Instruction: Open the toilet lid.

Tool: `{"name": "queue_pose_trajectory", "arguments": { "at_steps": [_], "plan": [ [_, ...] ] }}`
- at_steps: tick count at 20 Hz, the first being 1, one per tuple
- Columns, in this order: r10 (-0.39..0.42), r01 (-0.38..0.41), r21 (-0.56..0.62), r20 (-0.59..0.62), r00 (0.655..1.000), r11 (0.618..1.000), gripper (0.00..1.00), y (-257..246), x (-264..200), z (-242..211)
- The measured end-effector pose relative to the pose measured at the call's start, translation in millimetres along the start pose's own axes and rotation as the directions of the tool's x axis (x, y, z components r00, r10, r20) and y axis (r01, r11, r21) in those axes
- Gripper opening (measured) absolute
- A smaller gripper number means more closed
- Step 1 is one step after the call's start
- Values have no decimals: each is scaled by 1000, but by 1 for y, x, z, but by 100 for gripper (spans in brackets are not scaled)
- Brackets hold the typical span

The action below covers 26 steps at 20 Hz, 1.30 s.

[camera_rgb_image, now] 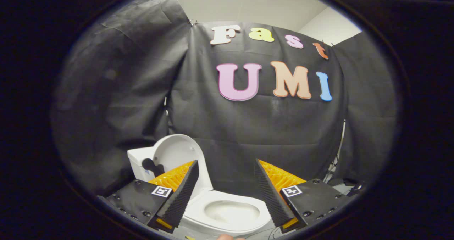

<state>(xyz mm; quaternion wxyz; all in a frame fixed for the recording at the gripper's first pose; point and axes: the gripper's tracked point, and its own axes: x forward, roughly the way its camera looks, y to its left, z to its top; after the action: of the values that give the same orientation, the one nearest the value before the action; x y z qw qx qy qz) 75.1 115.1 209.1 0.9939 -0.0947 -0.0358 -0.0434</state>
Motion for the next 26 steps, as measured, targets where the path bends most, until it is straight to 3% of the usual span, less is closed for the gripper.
{"name": "queue_pose_trajectory", "arguments": {
  "at_steps": [12,26],
  "plan": [
    [-72,73,5,-58,996,997,96,-47,7,-31],
    [-140,142,65,-28,990,988,96,-86,5,-32]
  ]
}}
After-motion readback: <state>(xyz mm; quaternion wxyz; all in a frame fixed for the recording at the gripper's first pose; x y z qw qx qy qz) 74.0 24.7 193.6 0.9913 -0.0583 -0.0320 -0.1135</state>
